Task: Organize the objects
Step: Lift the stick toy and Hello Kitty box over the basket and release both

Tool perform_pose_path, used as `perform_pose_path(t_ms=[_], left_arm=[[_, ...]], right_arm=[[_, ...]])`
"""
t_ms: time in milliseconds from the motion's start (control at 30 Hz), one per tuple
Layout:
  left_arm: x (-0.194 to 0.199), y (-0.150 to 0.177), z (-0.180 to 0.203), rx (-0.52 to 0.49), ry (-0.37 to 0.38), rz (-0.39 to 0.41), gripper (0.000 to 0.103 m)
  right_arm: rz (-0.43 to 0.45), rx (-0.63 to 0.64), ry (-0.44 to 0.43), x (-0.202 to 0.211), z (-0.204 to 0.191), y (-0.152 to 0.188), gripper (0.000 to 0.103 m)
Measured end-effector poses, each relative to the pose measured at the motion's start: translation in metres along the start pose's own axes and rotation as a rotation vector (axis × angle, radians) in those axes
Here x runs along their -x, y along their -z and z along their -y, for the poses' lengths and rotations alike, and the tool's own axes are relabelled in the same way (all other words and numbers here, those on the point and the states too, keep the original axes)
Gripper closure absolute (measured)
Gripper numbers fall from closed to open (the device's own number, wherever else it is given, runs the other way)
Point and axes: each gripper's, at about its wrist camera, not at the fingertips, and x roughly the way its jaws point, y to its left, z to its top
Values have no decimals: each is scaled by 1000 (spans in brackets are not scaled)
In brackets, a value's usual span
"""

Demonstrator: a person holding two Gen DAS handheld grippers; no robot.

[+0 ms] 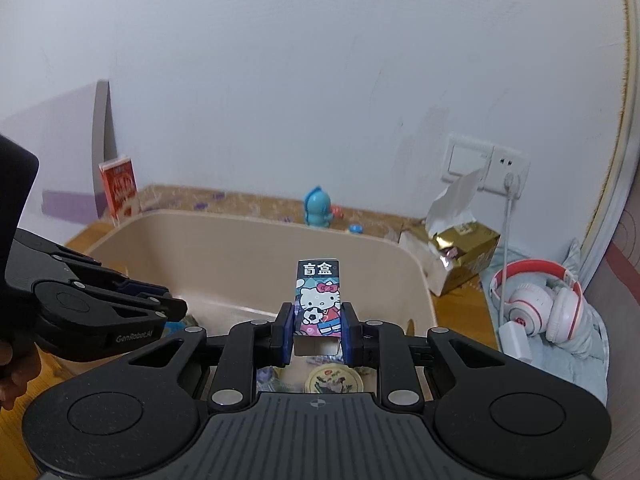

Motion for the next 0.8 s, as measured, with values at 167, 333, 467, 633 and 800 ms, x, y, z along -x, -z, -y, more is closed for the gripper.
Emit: perform_pose_path(t_ms=[167, 333, 467, 633, 800], left_arm=[[-12, 4, 1, -6, -2, -46, 89], [-14, 4, 1, 2, 9, -77, 89], [-12, 4, 3, 5, 13, -87, 86], [-2, 4, 2, 18, 14, -65, 38], [12, 5, 1, 40, 10, -35, 29]], right_arm=[[-82, 16, -8, -18, -3, 5, 82], [-166, 19, -11, -31, -3, 10, 82], [-191, 8, -1, -33, -1, 13, 68], [-137, 12, 14, -20, -1, 14, 50], [-75, -8, 28, -2, 0, 12, 30]])
